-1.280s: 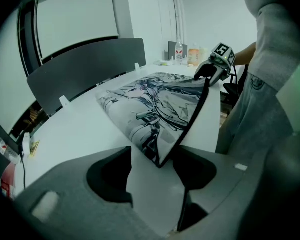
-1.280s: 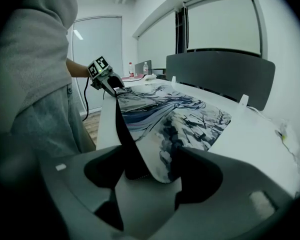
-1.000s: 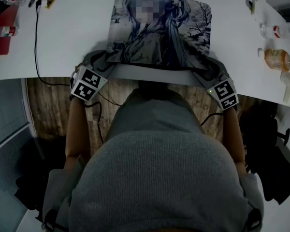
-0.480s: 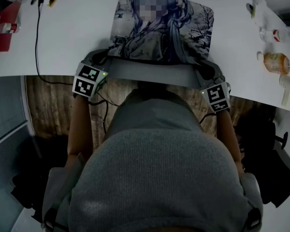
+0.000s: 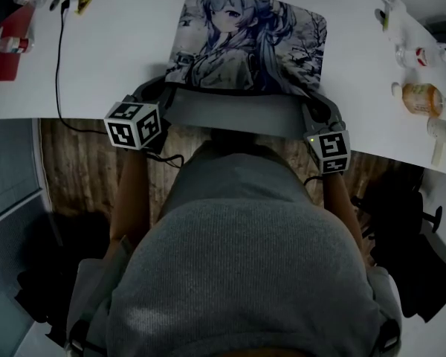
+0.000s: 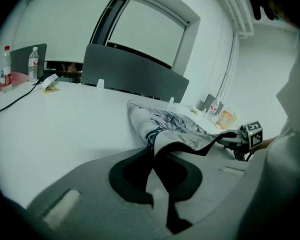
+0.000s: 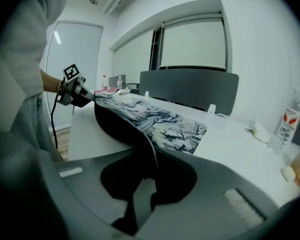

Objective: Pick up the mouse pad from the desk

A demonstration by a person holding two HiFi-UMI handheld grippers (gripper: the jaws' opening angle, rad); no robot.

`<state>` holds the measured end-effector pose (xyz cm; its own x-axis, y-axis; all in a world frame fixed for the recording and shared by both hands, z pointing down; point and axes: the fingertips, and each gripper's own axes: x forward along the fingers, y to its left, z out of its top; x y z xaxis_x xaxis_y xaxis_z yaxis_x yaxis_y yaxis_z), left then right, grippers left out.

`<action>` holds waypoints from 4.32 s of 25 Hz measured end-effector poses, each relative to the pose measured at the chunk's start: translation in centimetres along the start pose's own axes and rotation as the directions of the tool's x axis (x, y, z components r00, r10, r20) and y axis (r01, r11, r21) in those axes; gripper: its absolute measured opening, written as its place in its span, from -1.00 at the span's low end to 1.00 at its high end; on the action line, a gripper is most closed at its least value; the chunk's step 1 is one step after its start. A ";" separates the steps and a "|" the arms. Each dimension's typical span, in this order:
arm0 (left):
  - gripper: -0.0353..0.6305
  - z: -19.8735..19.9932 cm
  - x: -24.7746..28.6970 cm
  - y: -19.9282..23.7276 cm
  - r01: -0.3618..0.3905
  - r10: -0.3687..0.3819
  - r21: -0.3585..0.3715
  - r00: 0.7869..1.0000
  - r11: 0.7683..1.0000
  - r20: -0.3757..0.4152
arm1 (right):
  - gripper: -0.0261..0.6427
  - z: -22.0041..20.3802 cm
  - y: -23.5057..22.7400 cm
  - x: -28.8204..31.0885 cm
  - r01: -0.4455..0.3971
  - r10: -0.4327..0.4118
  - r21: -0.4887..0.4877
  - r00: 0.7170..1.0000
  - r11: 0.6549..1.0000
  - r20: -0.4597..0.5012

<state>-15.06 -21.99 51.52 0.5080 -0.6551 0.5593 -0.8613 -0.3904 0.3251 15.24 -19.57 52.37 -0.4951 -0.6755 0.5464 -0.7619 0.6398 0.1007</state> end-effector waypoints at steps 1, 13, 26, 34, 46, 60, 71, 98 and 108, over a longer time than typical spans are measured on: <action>-0.87 0.3 0.1 -0.2 0.005 -0.004 -0.027 1.000 1.000 0.024 | -0.84 0.3 -0.3 -0.1 0.013 -0.014 0.042 1.000 0.999 0.018; -0.87 6.6 -0.4 -1.6 0.099 -0.013 -0.233 0.939 0.967 0.345 | -0.85 5.0 -5.0 -0.9 0.058 -0.193 0.459 0.948 0.887 0.252; -0.87 15.5 -1.6 -3.7 0.140 -0.054 -0.124 0.848 0.982 0.528 | -0.85 12.6 -8.8 -2.5 0.004 -0.280 0.514 0.842 0.858 0.460; -0.86 20.0 -2.1 -4.2 0.154 -0.078 -0.078 0.801 0.985 0.594 | -0.85 16.1 -10.2 -3.2 -0.015 -0.297 0.500 0.789 0.866 0.538; -0.86 24.5 -3.6 -5.7 0.166 -0.114 -0.019 0.752 0.986 0.649 | -0.85 22.1 -10.6 -5.1 -0.078 -0.287 0.480 0.714 0.874 0.639; -0.86 30.2 -10.2 -11.0 0.216 -0.208 0.086 0.647 0.973 0.733 | -0.84 29.8 -9.5 -10.7 -0.145 -0.230 0.390 0.606 0.909 0.762; -0.86 31.7 -13.3 -13.4 0.242 -0.258 0.136 0.601 0.961 0.756 | -0.84 33.2 -7.9 -14.0 -0.146 -0.201 0.333 0.556 0.931 0.806; -0.86 30.8 -14.7 -14.0 0.214 -0.248 0.144 0.611 0.966 0.752 | -0.85 33.9 -6.1 -15.1 -0.147 -0.183 0.316 0.564 0.937 0.806; -0.86 30.9 -14.7 -14.0 0.217 -0.244 0.138 0.603 0.966 0.759 | -0.85 33.8 -5.8 -15.1 -0.128 -0.180 0.299 0.560 0.946 0.809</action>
<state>-10.25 -26.88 15.20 0.5210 -0.7909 -0.3209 -0.7212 -0.6090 0.3301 13.07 -25.48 15.44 -0.4781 -0.7897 -0.3846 -0.7821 0.5820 -0.2228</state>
